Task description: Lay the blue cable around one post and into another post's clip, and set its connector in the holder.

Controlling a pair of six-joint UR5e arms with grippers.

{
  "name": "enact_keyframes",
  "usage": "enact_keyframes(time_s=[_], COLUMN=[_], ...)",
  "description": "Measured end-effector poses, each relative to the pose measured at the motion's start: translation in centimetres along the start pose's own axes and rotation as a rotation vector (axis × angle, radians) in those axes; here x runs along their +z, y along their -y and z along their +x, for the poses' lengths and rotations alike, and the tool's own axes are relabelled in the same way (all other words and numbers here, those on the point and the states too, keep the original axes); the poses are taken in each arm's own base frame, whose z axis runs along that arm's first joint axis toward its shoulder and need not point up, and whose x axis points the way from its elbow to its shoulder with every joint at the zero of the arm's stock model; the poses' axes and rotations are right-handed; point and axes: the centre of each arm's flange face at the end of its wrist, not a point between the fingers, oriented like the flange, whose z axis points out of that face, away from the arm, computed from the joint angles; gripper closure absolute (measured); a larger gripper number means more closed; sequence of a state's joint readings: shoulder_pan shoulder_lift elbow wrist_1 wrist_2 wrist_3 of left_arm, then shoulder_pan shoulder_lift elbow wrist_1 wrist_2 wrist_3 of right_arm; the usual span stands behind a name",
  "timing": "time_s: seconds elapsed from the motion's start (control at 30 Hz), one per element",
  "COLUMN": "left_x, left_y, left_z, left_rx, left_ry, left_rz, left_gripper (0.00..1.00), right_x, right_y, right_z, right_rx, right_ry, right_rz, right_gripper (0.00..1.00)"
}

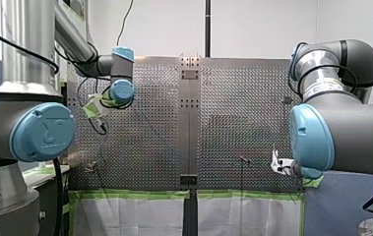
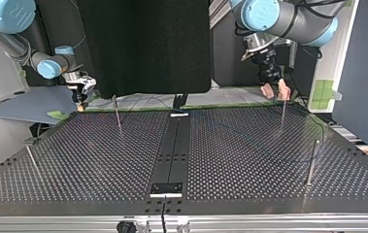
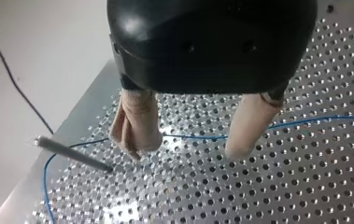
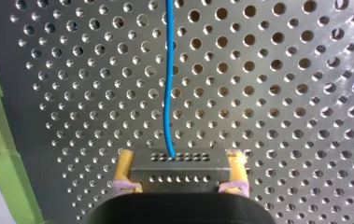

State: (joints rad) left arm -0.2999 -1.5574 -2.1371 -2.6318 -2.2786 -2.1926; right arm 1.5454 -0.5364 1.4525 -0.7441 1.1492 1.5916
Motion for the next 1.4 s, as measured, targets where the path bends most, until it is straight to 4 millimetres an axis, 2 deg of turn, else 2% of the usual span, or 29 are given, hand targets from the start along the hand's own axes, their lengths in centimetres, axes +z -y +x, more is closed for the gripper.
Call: enact_keyframes(time_s=[0.23,0.53,0.93,1.27,1.4], left_x=[2.2,6.4,9.8,12.8,13.6], left_y=[0.7,1.8,0.0,-1.7,-2.1], left_z=[-1.5,-4.2,-6.7,-10.0,-10.7], left_rx=[-0.034,-0.123,-0.138,-0.140,-0.142], left_ry=[0.016,0.049,0.087,0.180,0.194], left_rz=[0.012,0.038,-0.009,-0.079,-0.086], left_gripper=[0.01,0.01,0.01,0.01,0.01], right_x=[0.0,0.0,0.1,0.2,0.2], right_y=[0.0,0.0,0.3,0.4,0.4], right_z=[0.0,0.0,0.0,0.1,0.1], right_rx=[-0.002,-0.004,-0.008,-0.010,-0.010], right_ry=[0.000,0.001,0.001,-0.001,-0.001], right_rz=[0.000,0.000,0.005,0.006,0.006], right_gripper=[1.00,1.00,1.00,1.00,1.00])
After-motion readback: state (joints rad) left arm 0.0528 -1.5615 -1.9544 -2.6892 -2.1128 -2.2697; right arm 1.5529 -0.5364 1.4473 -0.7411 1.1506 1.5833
